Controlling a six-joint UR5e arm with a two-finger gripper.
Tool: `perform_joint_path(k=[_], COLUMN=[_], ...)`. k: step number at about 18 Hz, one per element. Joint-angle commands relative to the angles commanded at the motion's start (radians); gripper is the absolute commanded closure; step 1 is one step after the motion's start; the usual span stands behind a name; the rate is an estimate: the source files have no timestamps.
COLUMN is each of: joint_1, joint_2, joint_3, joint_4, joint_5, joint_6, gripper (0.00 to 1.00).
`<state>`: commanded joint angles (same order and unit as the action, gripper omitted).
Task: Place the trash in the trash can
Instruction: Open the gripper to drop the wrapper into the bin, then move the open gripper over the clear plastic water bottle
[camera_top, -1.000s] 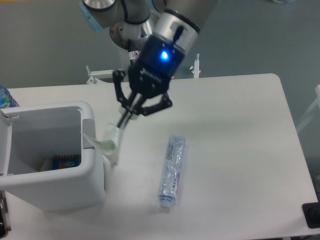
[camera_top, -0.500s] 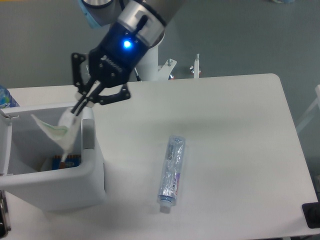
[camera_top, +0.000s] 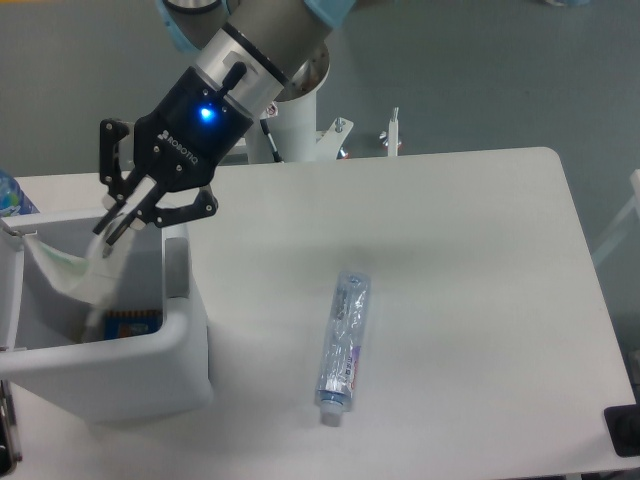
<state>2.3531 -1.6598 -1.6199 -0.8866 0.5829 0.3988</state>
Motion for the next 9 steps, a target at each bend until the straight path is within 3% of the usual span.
perform_joint_path(k=[6,9], joint_1=[0.002,0.006], joint_2=[-0.026,-0.067], joint_3=[0.044,0.113], joint_4=[-0.003,-0.003], joint_5=[0.049,0.234], joint_6=[-0.009,-0.07], gripper=[0.01,0.0])
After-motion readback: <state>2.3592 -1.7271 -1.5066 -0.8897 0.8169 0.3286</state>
